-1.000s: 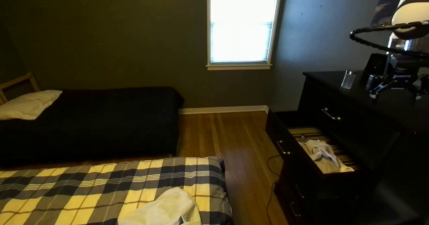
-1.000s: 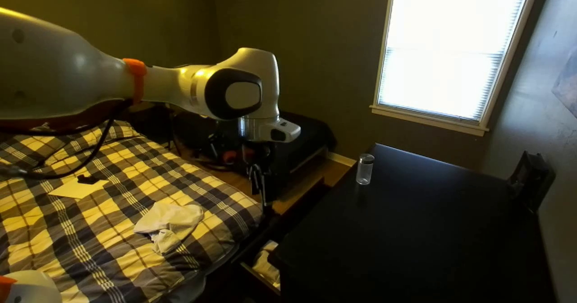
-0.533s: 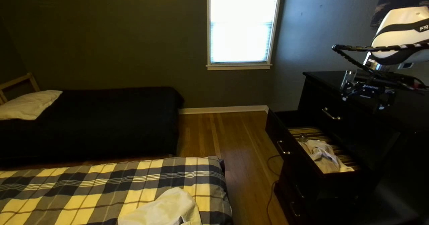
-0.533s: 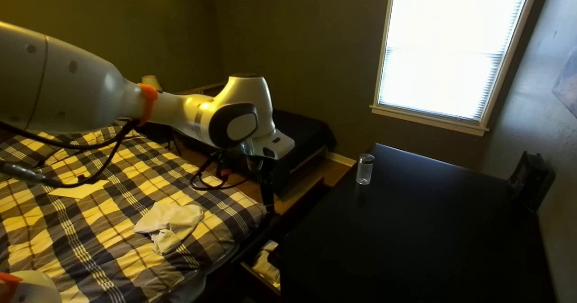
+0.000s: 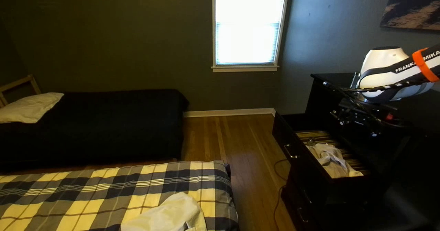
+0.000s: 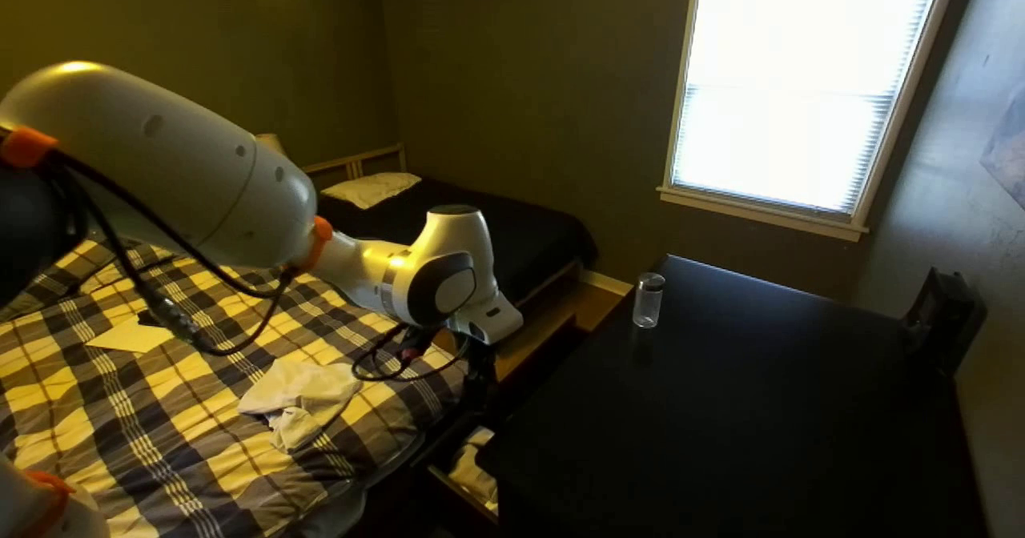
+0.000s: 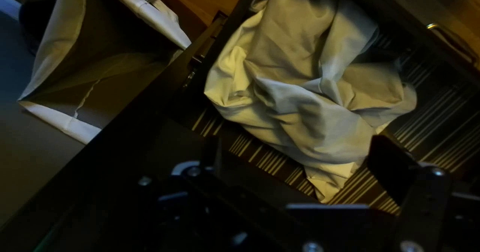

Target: Remove the shirt from the drawer

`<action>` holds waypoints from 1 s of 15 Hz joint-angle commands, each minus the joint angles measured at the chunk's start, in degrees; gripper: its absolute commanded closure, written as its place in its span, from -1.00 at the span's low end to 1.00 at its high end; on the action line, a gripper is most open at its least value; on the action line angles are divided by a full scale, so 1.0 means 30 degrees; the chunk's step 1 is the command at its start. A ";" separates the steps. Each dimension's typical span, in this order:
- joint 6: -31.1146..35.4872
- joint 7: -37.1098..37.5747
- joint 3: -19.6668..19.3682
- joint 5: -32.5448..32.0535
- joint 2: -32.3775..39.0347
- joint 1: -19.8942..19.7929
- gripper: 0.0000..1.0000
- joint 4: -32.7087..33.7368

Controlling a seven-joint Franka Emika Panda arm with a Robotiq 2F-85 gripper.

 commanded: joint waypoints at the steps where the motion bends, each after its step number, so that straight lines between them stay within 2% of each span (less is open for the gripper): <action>1: -0.0090 0.0811 -0.0506 -0.1226 0.2093 0.0635 -1.00 0.0569; 2: 0.0104 0.0384 -0.0732 -0.0563 0.1004 0.0739 -1.00 0.0075; 10: 0.0108 0.0366 -0.0984 -0.0596 0.1212 0.0927 -1.00 0.0259; 11: 0.0841 0.0914 -0.1047 -0.0526 0.1666 0.0910 -1.00 0.0487; 15: 0.1467 0.1655 -0.1342 0.0235 0.3787 0.1193 -1.00 0.1674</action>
